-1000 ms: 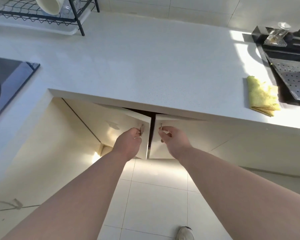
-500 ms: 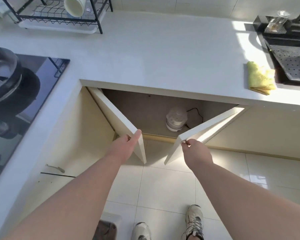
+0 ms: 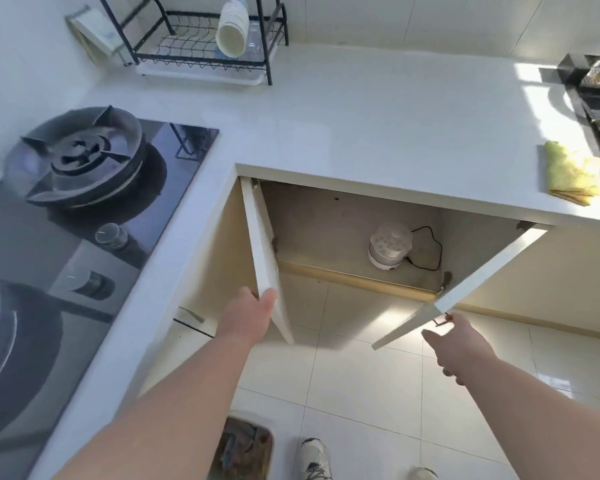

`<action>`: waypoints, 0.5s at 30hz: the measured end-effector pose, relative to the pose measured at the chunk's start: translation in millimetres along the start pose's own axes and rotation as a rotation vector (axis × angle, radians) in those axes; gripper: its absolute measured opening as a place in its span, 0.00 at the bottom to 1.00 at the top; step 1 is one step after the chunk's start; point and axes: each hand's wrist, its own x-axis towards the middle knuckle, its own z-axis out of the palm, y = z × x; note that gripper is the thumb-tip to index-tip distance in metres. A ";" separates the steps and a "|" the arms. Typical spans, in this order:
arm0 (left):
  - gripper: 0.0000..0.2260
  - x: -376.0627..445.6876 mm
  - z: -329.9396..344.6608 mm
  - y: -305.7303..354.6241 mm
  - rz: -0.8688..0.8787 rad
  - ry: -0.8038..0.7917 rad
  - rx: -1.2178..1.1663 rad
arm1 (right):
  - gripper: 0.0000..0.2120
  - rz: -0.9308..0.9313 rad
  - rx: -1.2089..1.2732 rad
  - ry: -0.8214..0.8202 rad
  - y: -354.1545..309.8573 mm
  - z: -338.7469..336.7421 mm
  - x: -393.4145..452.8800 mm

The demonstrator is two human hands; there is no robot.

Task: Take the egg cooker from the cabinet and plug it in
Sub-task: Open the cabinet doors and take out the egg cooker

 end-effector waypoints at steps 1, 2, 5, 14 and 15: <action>0.20 -3.8 -5.0 -9.2 -0.024 0.050 -0.016 | 0.26 -0.007 -0.044 0.001 -3.7 -2.0 -2.4; 0.20 -6.7 -10.5 -17.1 -0.049 0.091 -0.023 | 0.26 -0.031 -0.113 0.001 -8.4 -3.7 -4.3; 0.18 -9.3 -18.8 -26.2 -0.091 0.115 -0.022 | 0.28 -0.110 -0.245 0.024 -18.1 -11.5 -7.1; 0.10 -12.2 -26.9 -31.8 -0.098 0.226 -0.071 | 0.18 -0.230 -0.523 0.011 -31.1 -22.3 3.4; 0.11 -11.5 -27.2 -33.4 -0.103 0.224 -0.029 | 0.15 -0.234 -0.533 0.019 -28.1 -22.8 5.1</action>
